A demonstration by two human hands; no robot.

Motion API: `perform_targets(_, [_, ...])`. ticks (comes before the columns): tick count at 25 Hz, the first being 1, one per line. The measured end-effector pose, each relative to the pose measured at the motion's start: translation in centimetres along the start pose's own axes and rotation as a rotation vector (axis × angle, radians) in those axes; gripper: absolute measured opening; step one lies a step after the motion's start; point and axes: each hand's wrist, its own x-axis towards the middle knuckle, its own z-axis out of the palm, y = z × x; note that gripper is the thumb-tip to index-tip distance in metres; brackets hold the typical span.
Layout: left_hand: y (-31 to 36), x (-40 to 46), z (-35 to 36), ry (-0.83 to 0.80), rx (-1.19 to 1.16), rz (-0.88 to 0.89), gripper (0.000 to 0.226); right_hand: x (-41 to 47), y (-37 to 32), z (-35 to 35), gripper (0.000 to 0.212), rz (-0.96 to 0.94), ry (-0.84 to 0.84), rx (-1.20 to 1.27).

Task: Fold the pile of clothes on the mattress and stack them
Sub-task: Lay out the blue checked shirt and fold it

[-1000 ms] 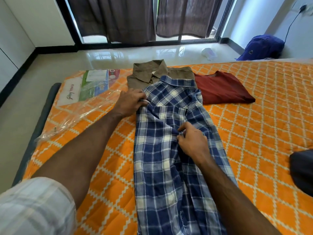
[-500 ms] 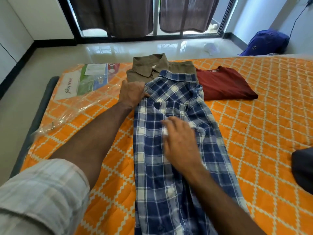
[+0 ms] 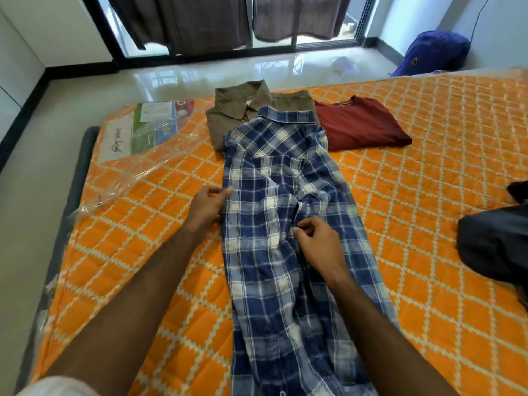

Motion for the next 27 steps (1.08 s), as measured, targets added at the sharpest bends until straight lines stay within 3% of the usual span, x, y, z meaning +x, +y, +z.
perform_targets(4, [-0.8,-5.1,-0.3,-0.118,-0.073,-0.071,0.029,0.9,-2.1,0.6,0.016,-0.052,0.031,0.122])
perform_targets(9, [-2.0,-6.5,0.3,-0.202,0.063,-0.081,0.034,0.5,-2.2,1.6,0.006,0.022,0.059,-0.174])
perform_targets(11, [-2.1,-6.6,0.5,-0.173,0.059,-0.083,0.032,0.8,-1.9,2.2,0.030,0.040,0.069,-0.190])
perform_targets(13, [-2.2,-6.4,0.6,-0.174,0.014,-0.109,0.026,1.4,-1.7,2.7,0.047,0.058,0.052,-0.100])
perform_targets(16, [-2.7,-5.9,0.4,-0.185,-0.063,-0.183,0.036,2.3,-1.9,2.8,0.056,0.132,0.019,0.096])
perform_targets(22, [-2.9,-5.9,0.3,-0.198,-0.104,-0.201,0.033,5.7,-2.0,3.8,0.039,0.386,0.004,0.362])
perform_targets(25, [-2.8,-5.9,0.4,-0.194,-0.080,-0.198,0.029,5.5,-2.5,2.5,0.029,0.345,0.063,0.509])
perform_targets(27, [-2.9,-5.9,0.4,-0.206,-0.032,-0.190,0.023,5.6,-1.7,1.5,0.035,0.314,0.146,0.435])
